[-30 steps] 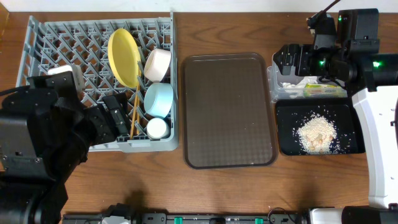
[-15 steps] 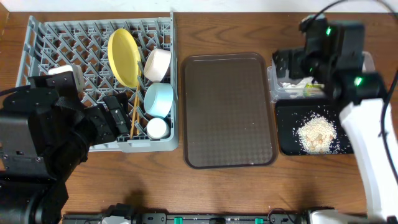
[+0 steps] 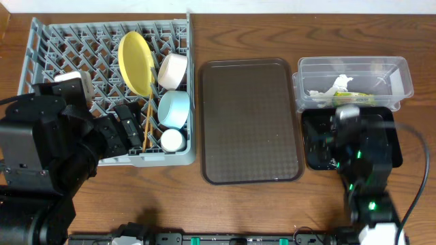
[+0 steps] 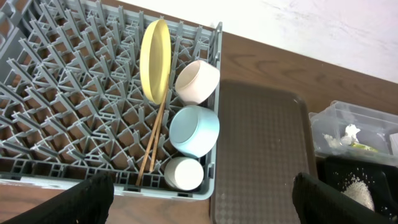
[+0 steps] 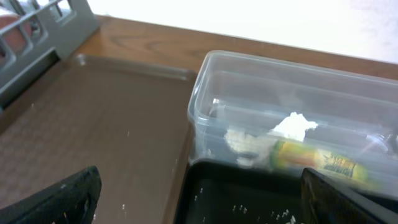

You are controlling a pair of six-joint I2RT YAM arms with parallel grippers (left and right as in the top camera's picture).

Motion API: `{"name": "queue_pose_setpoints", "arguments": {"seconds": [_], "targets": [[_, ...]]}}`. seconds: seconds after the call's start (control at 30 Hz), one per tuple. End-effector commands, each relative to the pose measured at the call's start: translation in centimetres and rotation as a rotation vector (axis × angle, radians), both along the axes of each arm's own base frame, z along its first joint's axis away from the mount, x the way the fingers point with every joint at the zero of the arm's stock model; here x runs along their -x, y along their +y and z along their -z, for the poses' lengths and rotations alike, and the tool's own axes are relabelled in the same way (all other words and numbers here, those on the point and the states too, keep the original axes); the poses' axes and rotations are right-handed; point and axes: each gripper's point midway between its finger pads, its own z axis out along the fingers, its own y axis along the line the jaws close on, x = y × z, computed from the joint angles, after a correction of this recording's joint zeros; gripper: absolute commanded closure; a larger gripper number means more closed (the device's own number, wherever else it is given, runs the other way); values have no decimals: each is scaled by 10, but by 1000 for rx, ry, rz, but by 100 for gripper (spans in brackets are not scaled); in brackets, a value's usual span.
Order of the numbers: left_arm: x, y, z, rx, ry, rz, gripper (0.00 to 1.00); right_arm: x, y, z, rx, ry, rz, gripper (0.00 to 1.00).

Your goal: Sort waste into correct bins and load items into the dishwasher

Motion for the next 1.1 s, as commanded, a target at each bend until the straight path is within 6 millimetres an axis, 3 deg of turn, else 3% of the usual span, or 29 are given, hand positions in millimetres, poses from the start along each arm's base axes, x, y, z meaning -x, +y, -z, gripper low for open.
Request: {"name": "queue_pose_setpoints", "arguments": {"seconds": [0.0,0.2,0.57,1.07], "targets": [[0,2,0,-8,0,-12,8,14,-10,12,-18,-69,39,1],[0,2,0,-8,0,-12,8,31,-6,33,-26,-151,16,1],[0,2,0,-8,0,-12,8,41,-7,1,7,-297,11,1],[0,2,0,-8,0,-12,8,47,-4,-2,-5,-312,1,1]]}}
